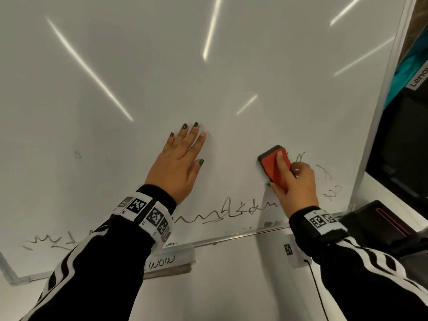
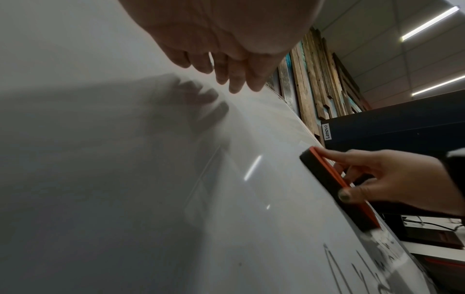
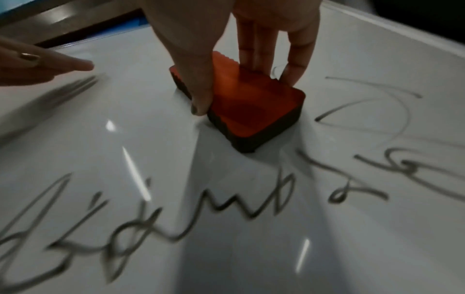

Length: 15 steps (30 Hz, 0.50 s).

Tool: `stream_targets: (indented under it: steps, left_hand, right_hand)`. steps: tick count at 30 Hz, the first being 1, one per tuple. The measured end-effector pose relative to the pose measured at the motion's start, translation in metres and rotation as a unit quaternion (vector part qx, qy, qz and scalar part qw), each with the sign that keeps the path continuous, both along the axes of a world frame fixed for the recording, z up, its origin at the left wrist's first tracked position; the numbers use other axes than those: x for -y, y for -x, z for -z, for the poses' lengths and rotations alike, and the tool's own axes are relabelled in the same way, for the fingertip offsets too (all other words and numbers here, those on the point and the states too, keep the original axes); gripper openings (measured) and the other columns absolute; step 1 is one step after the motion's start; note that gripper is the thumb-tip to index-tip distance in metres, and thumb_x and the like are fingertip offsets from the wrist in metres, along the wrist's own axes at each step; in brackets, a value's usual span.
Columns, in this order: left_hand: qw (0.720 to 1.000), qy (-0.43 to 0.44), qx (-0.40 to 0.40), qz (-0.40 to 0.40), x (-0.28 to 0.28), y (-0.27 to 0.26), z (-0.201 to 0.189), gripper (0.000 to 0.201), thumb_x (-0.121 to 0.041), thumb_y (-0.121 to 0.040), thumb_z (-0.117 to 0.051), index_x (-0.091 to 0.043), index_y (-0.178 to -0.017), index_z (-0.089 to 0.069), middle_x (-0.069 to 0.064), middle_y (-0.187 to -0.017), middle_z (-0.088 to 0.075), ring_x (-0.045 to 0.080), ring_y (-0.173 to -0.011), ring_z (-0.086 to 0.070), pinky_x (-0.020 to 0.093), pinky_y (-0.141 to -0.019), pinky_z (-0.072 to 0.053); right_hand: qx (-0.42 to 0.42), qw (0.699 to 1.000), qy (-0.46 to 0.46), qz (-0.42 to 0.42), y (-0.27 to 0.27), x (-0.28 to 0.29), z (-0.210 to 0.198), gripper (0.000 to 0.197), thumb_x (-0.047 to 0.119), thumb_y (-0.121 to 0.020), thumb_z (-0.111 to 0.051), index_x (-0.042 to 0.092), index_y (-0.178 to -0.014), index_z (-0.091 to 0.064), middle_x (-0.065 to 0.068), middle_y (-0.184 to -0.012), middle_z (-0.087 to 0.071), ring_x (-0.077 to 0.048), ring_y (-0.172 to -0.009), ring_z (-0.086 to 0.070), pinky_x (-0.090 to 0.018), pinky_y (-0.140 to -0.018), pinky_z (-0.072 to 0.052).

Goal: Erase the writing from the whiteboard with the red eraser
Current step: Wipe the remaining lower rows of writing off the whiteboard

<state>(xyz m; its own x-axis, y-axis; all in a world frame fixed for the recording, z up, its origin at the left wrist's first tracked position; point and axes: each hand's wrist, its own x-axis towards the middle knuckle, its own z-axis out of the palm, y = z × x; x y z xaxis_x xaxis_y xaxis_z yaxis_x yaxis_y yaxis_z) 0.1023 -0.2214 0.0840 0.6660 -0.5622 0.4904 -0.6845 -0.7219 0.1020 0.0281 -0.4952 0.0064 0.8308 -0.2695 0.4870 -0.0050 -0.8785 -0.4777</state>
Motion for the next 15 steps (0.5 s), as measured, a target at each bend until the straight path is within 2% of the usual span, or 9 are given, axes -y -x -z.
stream_targets:
  steps: [2,5,8,11,13,15]
  left_hand:
    - [1.0,-0.002,-0.003,0.002,0.003,0.0,-0.001,0.055,-0.029,-0.094,-0.027,-0.01,-0.145,-0.023,0.001,-0.152,-0.013,0.008,-0.139,-0.001,0.024,-0.115,0.005]
    - [1.0,-0.007,-0.007,0.0,0.007,0.002,0.0,0.055,-0.028,-0.093,-0.027,-0.01,-0.145,-0.024,0.002,-0.152,-0.014,0.007,-0.139,-0.001,0.022,-0.115,0.005]
    - [1.0,-0.008,-0.016,-0.002,0.008,0.004,0.003,0.055,-0.029,-0.093,-0.026,-0.011,-0.145,-0.023,0.0,-0.152,-0.013,0.006,-0.139,0.0,0.021,-0.114,0.006]
    - [1.0,-0.01,-0.016,0.0,0.013,0.003,0.005,0.055,-0.029,-0.093,-0.026,-0.011,-0.146,-0.022,-0.002,-0.152,-0.011,0.006,-0.139,0.0,0.021,-0.114,0.006]
    - [1.0,-0.017,-0.018,0.002,0.016,0.003,0.007,0.056,-0.028,-0.093,-0.026,-0.011,-0.146,-0.022,-0.002,-0.152,-0.011,0.006,-0.139,0.0,0.021,-0.114,0.006]
    - [1.0,-0.019,-0.021,0.001,0.016,0.002,0.008,0.056,-0.029,-0.093,-0.026,-0.011,-0.146,-0.021,-0.002,-0.152,-0.01,0.006,-0.14,-0.001,0.022,-0.115,0.005]
  right_hand:
    - [0.01,0.996,-0.055,0.066,-0.008,0.021,-0.012,0.087,0.021,-0.081,-0.068,0.039,-0.147,-0.014,-0.015,-0.124,-0.034,-0.031,-0.106,-0.043,-0.038,-0.098,-0.04]
    - [0.018,0.967,-0.201,0.154,-0.019,0.045,-0.031,0.083,0.023,-0.086,-0.063,0.038,-0.147,-0.01,-0.008,-0.124,-0.029,-0.026,-0.11,-0.042,-0.035,-0.103,-0.039]
    - [0.027,0.955,-0.229,0.189,-0.018,0.032,-0.033,0.081,0.021,-0.086,-0.063,0.034,-0.148,-0.012,-0.008,-0.121,-0.031,-0.026,-0.109,-0.043,-0.032,-0.104,-0.036]
    - [0.033,0.972,-0.206,0.112,-0.013,-0.011,-0.017,0.084,0.017,-0.082,-0.066,0.033,-0.148,-0.017,-0.01,-0.12,-0.032,-0.025,-0.105,-0.042,-0.029,-0.101,-0.033]
    - [0.029,0.99,-0.135,0.037,-0.009,-0.035,-0.005,0.083,0.016,-0.079,-0.07,0.033,-0.146,-0.024,-0.01,-0.119,-0.035,-0.024,-0.104,-0.041,-0.033,-0.097,-0.035]
    - [0.026,0.995,-0.096,0.015,-0.007,-0.031,-0.005,0.081,0.016,-0.077,-0.072,0.032,-0.144,-0.03,-0.011,-0.119,-0.039,-0.026,-0.105,-0.041,-0.038,-0.097,-0.038]
